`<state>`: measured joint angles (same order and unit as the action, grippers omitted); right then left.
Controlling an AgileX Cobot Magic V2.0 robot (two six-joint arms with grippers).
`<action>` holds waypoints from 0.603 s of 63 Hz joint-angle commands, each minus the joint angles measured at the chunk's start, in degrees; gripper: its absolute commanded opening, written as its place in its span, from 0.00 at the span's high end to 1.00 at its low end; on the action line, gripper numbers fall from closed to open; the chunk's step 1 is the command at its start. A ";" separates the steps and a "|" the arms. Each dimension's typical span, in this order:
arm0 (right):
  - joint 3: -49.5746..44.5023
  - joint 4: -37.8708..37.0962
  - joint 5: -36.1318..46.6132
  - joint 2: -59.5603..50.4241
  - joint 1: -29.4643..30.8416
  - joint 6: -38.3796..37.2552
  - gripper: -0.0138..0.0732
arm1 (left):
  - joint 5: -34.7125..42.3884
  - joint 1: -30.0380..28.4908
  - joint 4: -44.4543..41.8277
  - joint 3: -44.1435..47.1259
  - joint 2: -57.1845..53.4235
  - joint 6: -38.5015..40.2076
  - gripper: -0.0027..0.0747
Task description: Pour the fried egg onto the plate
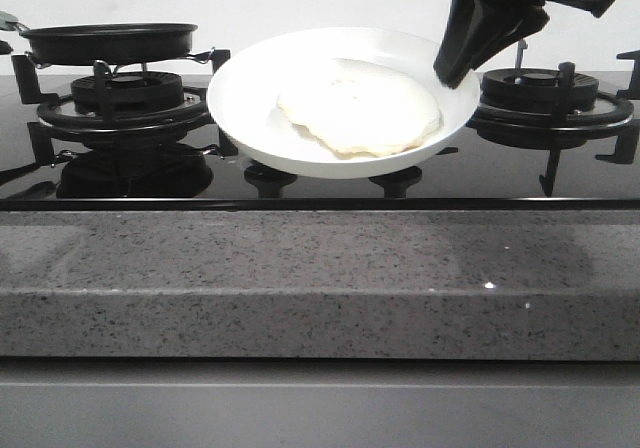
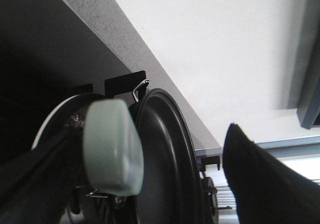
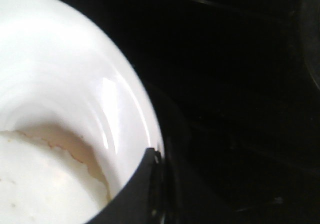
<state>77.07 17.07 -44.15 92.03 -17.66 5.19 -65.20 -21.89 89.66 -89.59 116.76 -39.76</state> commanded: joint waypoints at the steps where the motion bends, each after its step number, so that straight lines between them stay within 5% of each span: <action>1: 1.46 1.20 2.98 -2.88 -0.14 0.35 0.98 | -2.68 -1.47 0.04 -3.61 -4.68 2.52 0.22; 21: 1.46 1.20 2.92 -2.88 -0.14 0.35 0.98 | 0.84 -3.00 -20.74 -9.34 -12.41 8.83 0.23; 38: 1.46 1.20 2.92 -2.88 -0.14 0.35 0.98 | 4.84 1.14 -44.53 -9.32 -24.57 13.73 0.23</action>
<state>77.07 17.07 -44.15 92.03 -17.66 5.19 -62.31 -22.62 49.81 -97.02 98.84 -28.27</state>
